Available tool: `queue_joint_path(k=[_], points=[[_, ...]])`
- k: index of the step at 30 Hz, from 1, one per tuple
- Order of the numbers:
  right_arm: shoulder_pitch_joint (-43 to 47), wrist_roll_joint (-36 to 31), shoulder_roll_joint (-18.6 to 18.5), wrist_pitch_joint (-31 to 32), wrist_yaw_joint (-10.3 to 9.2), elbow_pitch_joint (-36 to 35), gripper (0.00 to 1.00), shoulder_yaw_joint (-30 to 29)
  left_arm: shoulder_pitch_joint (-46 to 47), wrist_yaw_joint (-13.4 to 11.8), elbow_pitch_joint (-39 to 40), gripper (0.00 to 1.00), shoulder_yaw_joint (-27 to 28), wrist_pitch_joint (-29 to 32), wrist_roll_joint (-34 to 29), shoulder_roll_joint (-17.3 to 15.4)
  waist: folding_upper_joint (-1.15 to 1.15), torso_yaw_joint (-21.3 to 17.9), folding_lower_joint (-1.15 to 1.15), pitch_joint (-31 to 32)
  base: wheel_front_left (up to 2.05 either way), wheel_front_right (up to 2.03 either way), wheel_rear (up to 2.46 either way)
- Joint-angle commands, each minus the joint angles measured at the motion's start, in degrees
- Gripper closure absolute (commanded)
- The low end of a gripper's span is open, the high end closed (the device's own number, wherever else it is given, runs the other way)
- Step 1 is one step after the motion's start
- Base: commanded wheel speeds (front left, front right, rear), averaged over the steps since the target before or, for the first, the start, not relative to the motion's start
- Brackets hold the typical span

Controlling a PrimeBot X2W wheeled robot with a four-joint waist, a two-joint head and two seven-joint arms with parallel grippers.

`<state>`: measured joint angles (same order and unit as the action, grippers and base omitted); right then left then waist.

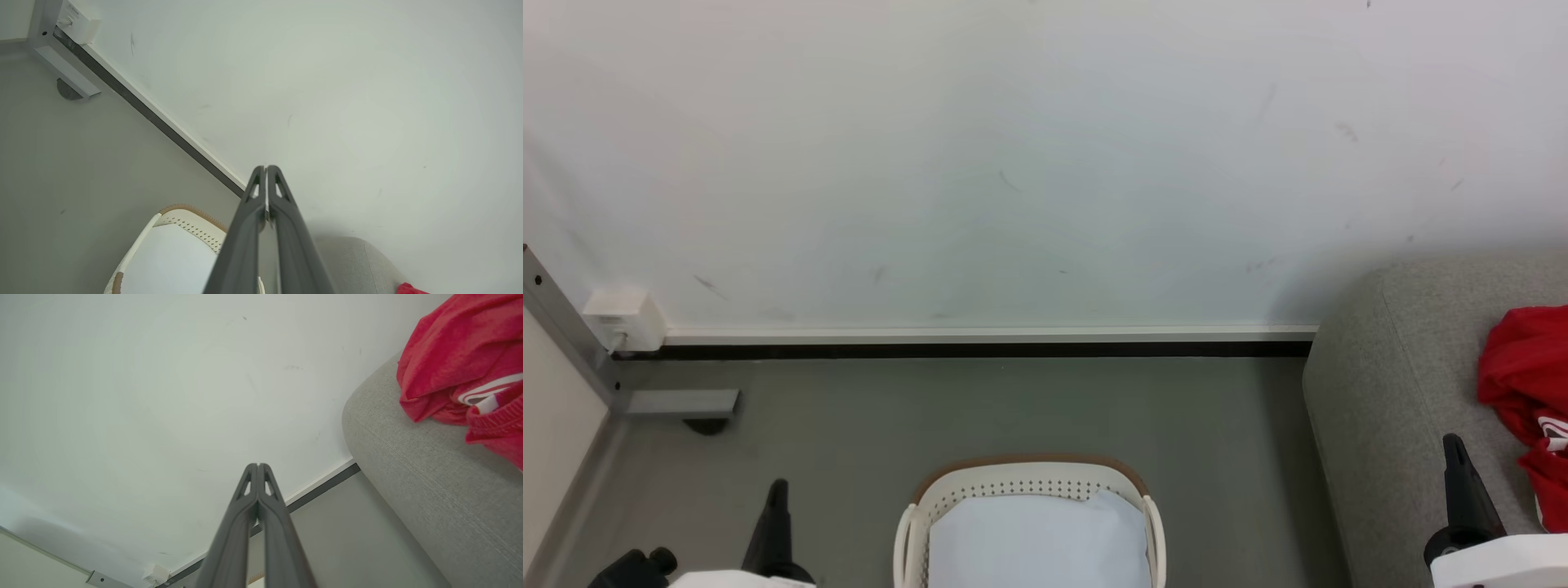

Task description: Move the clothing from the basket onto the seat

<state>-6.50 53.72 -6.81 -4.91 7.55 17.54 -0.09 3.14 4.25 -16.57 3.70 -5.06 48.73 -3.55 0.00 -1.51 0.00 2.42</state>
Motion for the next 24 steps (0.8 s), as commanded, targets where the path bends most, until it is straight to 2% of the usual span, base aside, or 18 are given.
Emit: queue_joint_path(k=[1,24], points=[[-0.45,1.22,0.01,0.31,-0.03,-1.0,1.0,-0.42,1.45,0.32,0.78,1.0,0.38,0.3,1.82,-0.14,0.0,0.01,0.0,-0.02,0.0,0.0,0.0],[-0.18,14.46,1.38,4.35,-0.06,-2.01,1.0,-2.65,2.15,1.42,1.52,1.0,1.29,4.36,16.65,0.09,0.0,0.42,0.0,-0.73,0.0,0.0,0.0]])
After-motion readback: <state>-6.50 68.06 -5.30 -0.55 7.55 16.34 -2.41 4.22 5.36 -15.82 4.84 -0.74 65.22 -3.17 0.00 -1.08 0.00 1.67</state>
